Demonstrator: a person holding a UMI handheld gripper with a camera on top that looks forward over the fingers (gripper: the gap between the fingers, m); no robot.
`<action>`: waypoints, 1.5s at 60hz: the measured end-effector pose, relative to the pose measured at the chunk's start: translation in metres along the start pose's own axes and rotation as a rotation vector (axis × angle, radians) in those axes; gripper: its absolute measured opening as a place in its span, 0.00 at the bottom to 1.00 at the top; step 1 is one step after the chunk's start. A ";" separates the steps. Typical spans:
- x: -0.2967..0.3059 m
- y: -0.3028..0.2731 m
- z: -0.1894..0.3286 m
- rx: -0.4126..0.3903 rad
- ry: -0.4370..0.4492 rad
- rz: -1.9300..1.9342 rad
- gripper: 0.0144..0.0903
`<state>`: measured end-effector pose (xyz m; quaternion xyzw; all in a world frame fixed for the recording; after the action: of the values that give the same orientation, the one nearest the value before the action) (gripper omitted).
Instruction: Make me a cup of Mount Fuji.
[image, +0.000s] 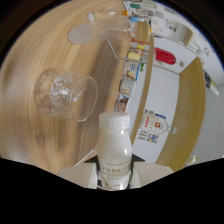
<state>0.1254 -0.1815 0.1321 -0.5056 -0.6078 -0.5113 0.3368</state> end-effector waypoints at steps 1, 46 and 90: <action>0.001 -0.001 0.000 -0.001 0.004 -0.026 0.45; 0.108 -0.007 -0.064 0.256 0.135 0.814 0.46; -0.066 -0.024 0.017 0.155 -0.268 1.784 0.46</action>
<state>0.1216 -0.1826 0.0599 -0.8200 -0.0573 0.0452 0.5677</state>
